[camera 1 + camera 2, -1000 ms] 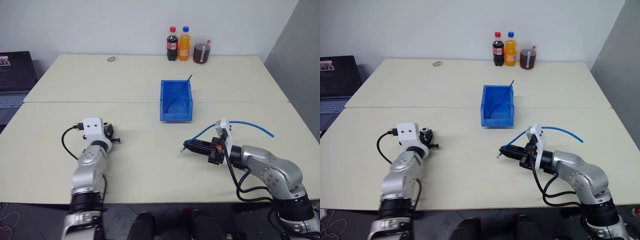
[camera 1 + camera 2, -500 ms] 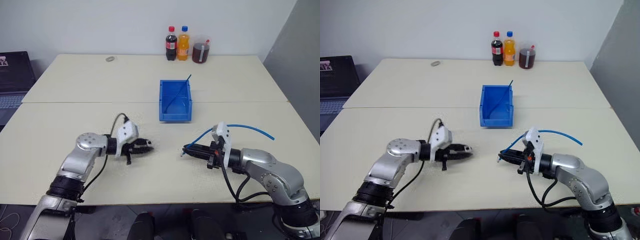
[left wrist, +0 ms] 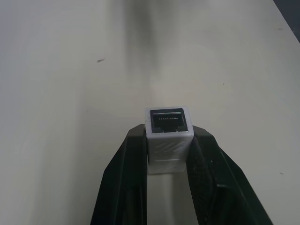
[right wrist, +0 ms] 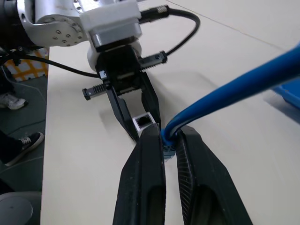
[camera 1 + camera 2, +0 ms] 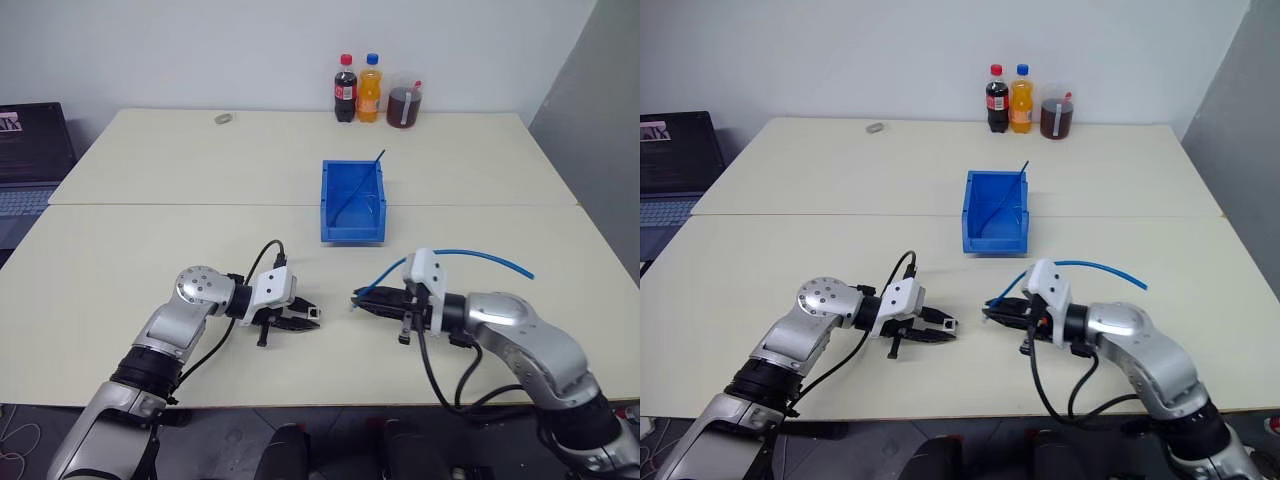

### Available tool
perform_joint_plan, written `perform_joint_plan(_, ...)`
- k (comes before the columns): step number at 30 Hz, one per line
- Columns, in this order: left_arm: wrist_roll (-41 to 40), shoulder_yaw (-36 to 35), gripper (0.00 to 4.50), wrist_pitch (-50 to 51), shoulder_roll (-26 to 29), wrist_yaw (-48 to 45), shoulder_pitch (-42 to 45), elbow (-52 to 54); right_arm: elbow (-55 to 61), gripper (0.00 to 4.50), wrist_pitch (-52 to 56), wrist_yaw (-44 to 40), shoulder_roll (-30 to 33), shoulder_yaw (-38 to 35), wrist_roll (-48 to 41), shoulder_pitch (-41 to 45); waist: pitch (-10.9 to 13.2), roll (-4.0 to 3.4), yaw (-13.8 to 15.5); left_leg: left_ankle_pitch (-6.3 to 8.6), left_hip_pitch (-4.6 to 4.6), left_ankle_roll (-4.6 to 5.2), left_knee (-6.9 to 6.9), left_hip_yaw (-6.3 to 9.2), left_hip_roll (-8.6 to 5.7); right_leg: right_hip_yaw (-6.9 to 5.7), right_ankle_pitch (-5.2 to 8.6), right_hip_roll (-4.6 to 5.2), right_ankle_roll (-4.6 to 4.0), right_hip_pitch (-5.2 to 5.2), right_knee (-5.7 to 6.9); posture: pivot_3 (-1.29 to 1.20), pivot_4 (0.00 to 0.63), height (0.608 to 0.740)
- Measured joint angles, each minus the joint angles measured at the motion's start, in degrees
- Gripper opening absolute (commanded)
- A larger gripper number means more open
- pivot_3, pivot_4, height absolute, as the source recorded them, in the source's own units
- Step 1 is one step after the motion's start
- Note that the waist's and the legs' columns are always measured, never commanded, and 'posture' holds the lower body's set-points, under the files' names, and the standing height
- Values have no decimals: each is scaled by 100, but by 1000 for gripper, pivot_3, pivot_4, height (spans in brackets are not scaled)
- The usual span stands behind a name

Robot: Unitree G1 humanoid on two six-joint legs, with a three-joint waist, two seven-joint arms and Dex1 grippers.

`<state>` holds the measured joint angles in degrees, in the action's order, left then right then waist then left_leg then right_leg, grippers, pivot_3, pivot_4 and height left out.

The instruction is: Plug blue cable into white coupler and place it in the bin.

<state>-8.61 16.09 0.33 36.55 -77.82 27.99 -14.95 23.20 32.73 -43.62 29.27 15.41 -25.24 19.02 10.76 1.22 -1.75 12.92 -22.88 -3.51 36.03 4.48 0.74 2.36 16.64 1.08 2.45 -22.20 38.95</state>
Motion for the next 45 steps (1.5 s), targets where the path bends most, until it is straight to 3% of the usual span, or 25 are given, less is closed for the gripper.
perform_joint_plan(6, 8, 33, 809, 35, -61, -85, 61, -89, -815, 71, -719, -54, -509, 654, 841, 474, -2, 0, 20, 0, 0, 0, 3, 2, -4, -1, -6, 4, -5, 2, 0, 0, 150, 740)
perform_joint_plan(12, 15, 45, 809, 133, -63, -171, 124, -117, -1069, 71, -890, -145, -620, 877, 1240, 593, -2, -1, 17, 0, 0, 0, 2, 2, -3, -1, -7, 3, -8, 2, 1, 0, 150, 740)
perform_joint_plan(45, 110, 52, 809, 517, -167, -177, 178, -75, -1030, 71, -821, -513, -700, 1343, 2077, 927, -33, -22, 19, 0, 13, 0, 3, 4, -5, -2, -6, 4, -7, 16, 2, 0, 150, 740)
